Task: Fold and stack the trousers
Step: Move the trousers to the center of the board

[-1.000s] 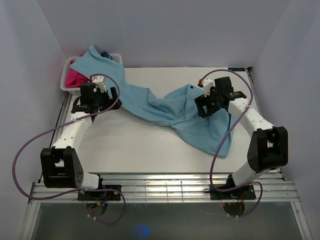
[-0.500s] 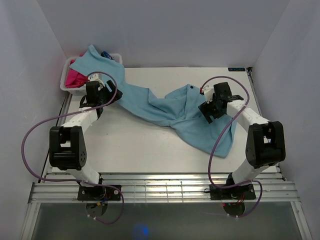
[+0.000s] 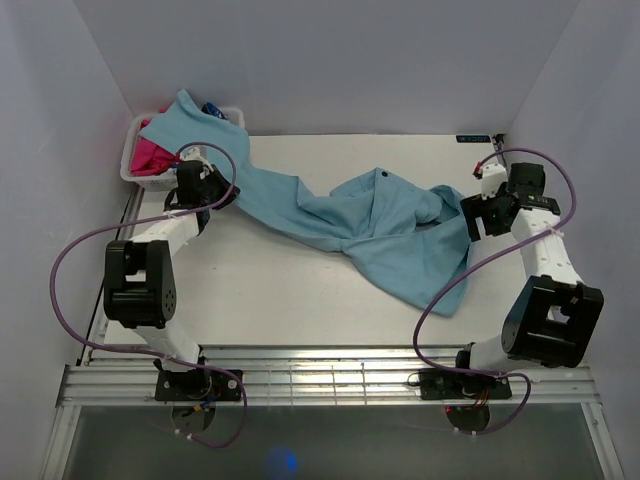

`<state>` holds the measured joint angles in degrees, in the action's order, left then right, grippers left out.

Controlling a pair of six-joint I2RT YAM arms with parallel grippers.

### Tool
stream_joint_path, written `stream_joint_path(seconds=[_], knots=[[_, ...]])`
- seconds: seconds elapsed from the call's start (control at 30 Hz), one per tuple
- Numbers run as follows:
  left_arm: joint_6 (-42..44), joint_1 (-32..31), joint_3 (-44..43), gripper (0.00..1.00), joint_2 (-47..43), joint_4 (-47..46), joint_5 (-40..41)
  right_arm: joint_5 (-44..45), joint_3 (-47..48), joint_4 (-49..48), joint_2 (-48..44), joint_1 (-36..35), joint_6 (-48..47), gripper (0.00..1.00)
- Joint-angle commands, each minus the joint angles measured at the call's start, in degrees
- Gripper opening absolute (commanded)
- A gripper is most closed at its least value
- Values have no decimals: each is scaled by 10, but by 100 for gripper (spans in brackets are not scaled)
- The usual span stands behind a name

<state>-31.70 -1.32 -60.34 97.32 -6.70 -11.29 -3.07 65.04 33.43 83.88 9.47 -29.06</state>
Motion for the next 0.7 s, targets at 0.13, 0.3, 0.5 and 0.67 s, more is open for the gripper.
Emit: stream_joint_path(seconds=[0.13,0.3,0.5,0.67], knots=[[-6,-4,-15,41,-59,33,46,-65,26,75,-40,64,-26,90],[12,-3,21,98,-103,36,72,-114,5,97,-26,66,12,90],[11,-3,-6,98,-35,42,93,-122,-14,80,13,68,61,90],[-10,-3,-34,82,29,7,64,-133,-10,48,40,71,95,90]])
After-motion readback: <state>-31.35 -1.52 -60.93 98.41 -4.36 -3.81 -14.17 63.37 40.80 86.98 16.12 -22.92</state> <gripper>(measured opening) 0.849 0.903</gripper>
